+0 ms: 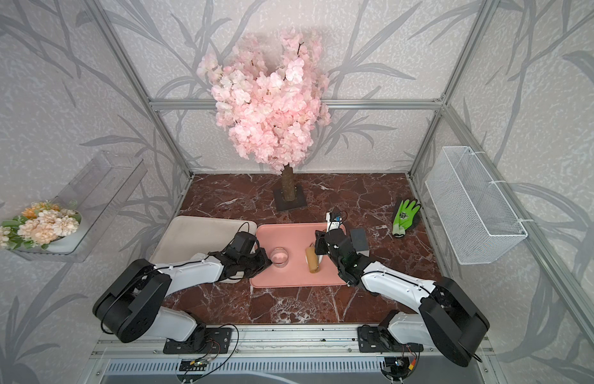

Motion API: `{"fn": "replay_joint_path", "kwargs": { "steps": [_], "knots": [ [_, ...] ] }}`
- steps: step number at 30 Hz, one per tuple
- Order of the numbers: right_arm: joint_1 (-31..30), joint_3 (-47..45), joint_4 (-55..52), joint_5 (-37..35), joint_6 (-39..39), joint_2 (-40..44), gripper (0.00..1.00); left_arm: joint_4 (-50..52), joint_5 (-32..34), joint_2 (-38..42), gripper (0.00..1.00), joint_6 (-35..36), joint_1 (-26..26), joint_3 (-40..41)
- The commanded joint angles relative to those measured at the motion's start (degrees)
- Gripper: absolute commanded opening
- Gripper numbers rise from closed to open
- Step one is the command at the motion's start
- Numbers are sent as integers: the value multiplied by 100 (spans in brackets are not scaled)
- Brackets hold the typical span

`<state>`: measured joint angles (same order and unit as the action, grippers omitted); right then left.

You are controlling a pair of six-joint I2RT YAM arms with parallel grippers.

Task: Roll out the dumpling wrappers from the dough
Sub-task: Flatten out the dough on the work surface.

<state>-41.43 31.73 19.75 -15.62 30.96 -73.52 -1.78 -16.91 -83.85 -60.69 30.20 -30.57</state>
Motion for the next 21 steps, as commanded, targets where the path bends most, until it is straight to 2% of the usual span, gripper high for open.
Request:
{"fn": "replay_joint_path", "kwargs": {
  "steps": [1,8,16,21],
  "knots": [
    [-93,-276,-406,-125,4,-299,0,965,273,-271,0,22,-24,250],
    [-163,-269,-455,-91,25,-244,0,969,261,-289,0,28,-27,247],
    [-146,257,-990,-297,-427,931,0,969,286,-258,0,28,-30,278],
    [-120,322,-1006,-317,-572,1042,0,934,276,-289,0,28,-29,282]
  ]
}}
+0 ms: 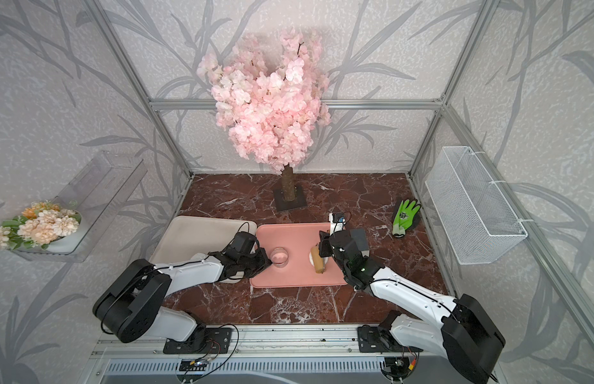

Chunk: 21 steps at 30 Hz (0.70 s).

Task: Roll out the dumpling wrappers from the dough
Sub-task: Flatten out the dough on the work surface.

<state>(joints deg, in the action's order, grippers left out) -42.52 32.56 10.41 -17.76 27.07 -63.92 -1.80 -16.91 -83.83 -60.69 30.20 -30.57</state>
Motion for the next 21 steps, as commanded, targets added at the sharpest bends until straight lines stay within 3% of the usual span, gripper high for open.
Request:
{"fn": "replay_joint_path", "kwargs": {
  "steps": [1,21],
  "knots": [
    [-10,242,-45,-120,-176,43,0,944,276,-291,0,30,-28,276],
    [-10,513,662,5,-23,-930,0,911,257,-318,0,17,-27,288]
  ]
}}
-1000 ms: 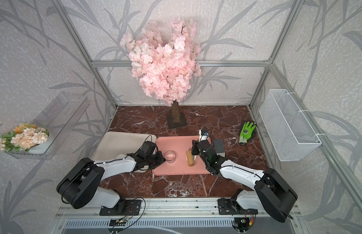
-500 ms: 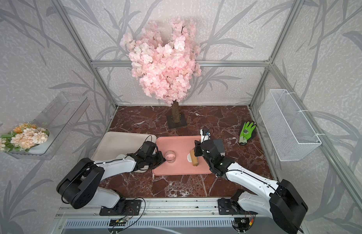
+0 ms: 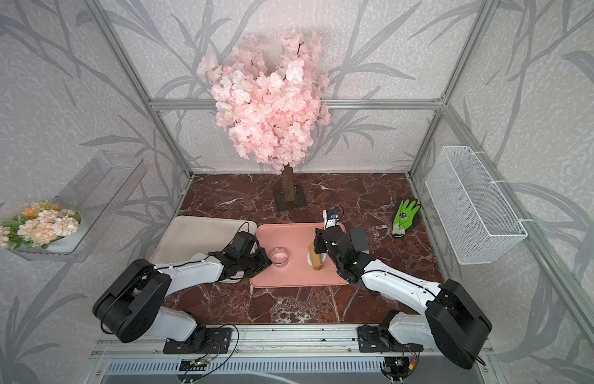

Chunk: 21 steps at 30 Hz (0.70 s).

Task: Roll out the dumpling wrappers from the dough
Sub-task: Flatten out the dough on the work surface.

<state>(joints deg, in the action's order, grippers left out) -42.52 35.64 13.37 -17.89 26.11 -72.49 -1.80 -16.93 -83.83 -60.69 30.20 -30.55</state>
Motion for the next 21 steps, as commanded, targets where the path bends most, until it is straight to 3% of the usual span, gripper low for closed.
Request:
{"fn": "replay_joint_path", "kwargs": {
  "steps": [1,21],
  "knots": [
    [-11,177,398,20,93,-121,0,898,259,-318,0,13,-25,290],
    [-296,-701,719,-135,531,-693,0,923,253,-348,0,20,-23,252]
  ]
}}
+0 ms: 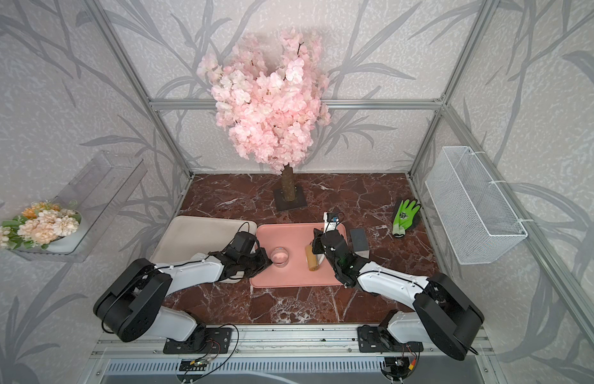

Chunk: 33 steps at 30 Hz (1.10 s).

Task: Roll out the dumpling wrappers from the dough
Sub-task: Flatten out the dough on the work surface.

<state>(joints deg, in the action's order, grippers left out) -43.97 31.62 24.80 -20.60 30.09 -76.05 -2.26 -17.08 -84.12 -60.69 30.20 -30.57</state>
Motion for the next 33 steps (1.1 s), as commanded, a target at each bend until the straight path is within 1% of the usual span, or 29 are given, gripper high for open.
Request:
{"fn": "replay_joint_path", "kwargs": {
  "steps": [1,15,21,25,33],
  "knots": [
    [-162,-329,-392,127,155,-369,0,965,272,-322,0,26,-27,256],
    [-234,-446,-357,41,256,-593,0,1000,272,-329,0,48,-23,232],
    [-251,-542,-369,-38,316,-511,0,1008,280,-317,0,48,-26,254],
    [-253,-488,-350,9,183,-230,0,1012,284,-316,0,48,-23,246],
    [-253,291,-762,543,-337,655,0,998,293,-316,0,27,-24,254]
  ]
}}
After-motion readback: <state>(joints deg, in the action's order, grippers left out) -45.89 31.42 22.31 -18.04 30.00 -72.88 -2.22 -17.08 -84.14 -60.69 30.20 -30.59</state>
